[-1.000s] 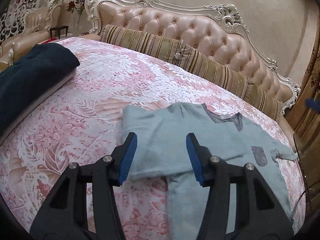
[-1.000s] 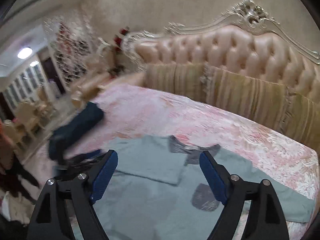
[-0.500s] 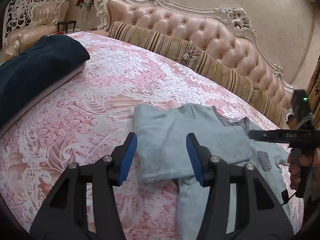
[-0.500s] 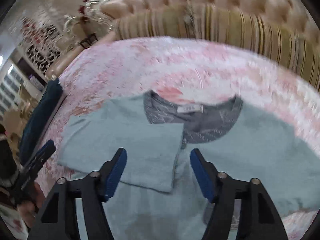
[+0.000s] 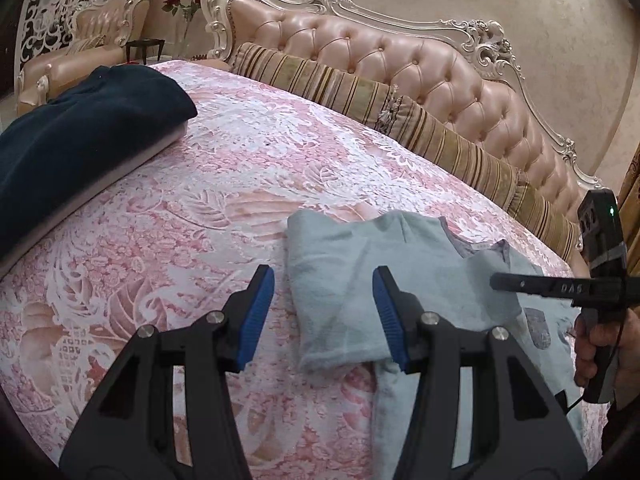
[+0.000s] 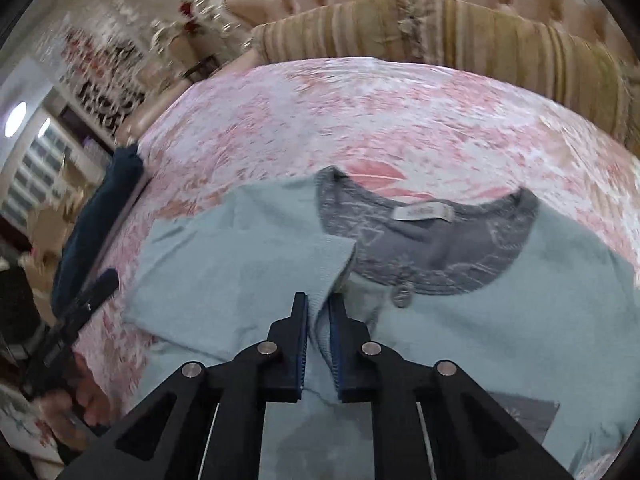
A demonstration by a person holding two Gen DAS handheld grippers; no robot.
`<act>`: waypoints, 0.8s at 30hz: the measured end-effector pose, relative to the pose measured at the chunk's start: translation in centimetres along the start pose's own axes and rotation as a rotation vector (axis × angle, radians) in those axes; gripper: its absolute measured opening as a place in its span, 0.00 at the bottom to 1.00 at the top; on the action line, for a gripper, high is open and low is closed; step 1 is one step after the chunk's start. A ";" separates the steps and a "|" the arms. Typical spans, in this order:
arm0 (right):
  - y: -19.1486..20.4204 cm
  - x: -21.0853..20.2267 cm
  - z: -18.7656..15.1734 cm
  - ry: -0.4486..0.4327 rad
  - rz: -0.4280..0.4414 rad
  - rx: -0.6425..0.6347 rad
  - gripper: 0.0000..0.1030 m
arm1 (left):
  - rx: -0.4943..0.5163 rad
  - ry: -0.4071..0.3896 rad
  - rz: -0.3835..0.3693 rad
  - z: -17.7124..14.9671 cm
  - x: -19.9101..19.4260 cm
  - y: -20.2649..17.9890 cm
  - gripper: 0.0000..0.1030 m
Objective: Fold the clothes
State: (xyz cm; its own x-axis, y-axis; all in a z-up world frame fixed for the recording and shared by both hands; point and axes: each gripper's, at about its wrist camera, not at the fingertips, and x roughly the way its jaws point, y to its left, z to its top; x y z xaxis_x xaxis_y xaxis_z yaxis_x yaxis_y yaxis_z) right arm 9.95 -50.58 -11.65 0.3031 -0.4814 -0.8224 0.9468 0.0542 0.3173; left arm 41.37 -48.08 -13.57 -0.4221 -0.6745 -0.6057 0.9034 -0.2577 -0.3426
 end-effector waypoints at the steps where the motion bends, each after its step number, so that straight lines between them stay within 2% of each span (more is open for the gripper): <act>1: 0.1 0.0 0.0 -0.003 -0.010 -0.006 0.08 | 0.002 0.001 0.002 0.0 0.1 0.1 0.53; 10: -1.0 -4.2 -0.1 -0.114 -0.080 0.025 0.07 | -0.028 0.005 0.033 0.2 0.1 1.4 0.53; 15: -3.4 -5.1 -1.0 -0.112 -0.109 0.070 0.07 | -0.049 0.009 0.039 0.4 0.1 2.4 0.53; 19: -5.0 -5.4 -1.6 -0.109 -0.120 0.095 0.07 | -0.065 0.039 -0.010 0.1 0.6 2.4 0.53; 24: -6.0 -5.8 -2.0 -0.116 -0.131 0.111 0.07 | -0.018 0.080 -0.017 -0.1 1.2 1.6 0.54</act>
State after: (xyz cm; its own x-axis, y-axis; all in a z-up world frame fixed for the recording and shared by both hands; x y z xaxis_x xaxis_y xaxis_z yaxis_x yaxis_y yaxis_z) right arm 2.72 -46.32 -9.74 0.1578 -0.5762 -0.8020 0.9575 -0.1094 0.2669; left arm 42.34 -49.19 -14.92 -0.4428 -0.6127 -0.6546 0.8948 -0.2555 -0.3662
